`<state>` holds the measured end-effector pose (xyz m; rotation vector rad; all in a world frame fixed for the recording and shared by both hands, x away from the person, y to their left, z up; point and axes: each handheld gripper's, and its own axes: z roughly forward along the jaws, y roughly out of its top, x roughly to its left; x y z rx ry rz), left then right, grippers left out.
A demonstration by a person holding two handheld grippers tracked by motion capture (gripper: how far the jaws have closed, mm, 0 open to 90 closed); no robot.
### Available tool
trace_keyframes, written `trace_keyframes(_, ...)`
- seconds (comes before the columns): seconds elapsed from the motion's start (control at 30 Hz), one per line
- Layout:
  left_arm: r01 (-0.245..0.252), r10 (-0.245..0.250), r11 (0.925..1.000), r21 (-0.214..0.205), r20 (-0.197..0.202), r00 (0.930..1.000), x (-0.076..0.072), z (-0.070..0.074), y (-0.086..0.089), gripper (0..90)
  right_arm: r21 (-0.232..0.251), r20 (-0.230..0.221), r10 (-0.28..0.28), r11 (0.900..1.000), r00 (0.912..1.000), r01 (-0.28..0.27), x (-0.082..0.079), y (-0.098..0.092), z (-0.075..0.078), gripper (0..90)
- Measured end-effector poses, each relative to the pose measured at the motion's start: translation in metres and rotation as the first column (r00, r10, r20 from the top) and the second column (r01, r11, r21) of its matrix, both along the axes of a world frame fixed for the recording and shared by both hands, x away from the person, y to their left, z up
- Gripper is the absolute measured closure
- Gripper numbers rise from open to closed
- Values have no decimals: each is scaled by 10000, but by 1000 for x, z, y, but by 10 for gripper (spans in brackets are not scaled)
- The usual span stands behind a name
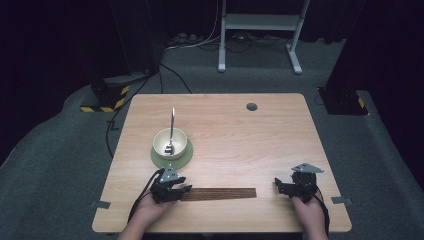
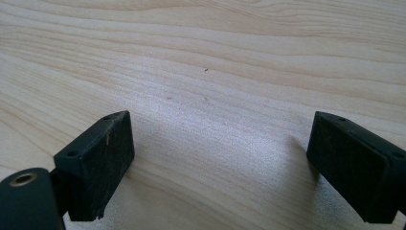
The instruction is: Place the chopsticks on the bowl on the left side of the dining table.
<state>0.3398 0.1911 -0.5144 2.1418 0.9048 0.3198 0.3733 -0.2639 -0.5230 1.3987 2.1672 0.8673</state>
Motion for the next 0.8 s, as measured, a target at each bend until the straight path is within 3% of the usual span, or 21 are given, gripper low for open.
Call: trace_keyframes(0.8, 76, -77, 10000, -39, -124, 9999, 2, -1, -3, 610, -6, 6, 12, 10000, 10000, -12, 0, 0, 0, 88)
